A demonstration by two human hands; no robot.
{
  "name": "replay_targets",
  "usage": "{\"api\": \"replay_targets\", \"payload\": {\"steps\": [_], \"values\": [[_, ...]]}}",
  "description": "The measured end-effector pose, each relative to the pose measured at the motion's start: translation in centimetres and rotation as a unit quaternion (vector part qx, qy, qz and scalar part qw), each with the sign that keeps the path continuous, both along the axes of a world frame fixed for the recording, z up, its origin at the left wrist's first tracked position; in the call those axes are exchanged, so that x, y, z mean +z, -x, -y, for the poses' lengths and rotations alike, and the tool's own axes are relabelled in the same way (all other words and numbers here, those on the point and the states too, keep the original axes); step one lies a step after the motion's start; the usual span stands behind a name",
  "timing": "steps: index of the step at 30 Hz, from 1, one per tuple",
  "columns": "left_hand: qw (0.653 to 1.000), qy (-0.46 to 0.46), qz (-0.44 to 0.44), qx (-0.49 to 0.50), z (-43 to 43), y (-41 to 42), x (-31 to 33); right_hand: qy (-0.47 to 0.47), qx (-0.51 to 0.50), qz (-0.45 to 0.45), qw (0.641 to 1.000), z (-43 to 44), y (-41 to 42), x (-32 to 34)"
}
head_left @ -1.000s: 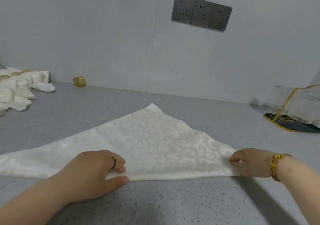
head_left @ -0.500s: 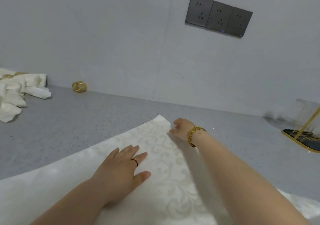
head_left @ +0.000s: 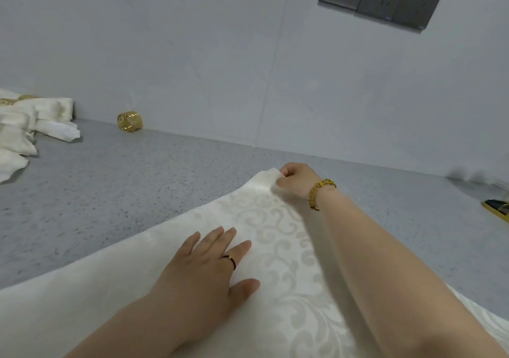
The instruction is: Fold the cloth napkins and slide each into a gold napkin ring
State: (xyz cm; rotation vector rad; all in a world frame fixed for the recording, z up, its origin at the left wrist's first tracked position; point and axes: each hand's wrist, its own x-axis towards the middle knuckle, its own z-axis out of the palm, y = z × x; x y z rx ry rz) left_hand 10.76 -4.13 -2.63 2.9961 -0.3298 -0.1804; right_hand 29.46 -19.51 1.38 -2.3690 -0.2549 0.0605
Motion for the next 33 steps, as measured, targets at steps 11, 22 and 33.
{"api": "replay_targets", "payload": {"steps": [11,22,33], "values": [[1.0,0.014,-0.007,0.008,0.1,0.2,0.4,0.003,0.089,-0.043,0.995,1.9,2.9,-0.5],[0.964,0.23,0.083,0.104,0.2,-4.8,5.4,-0.087,0.021,0.033,0.995,2.0,1.6,-2.5],[0.93,0.332,0.05,0.15,2.1,-15.7,3.0,-0.15,0.028,0.027,0.988,2.7,0.4,-2.2]]}}
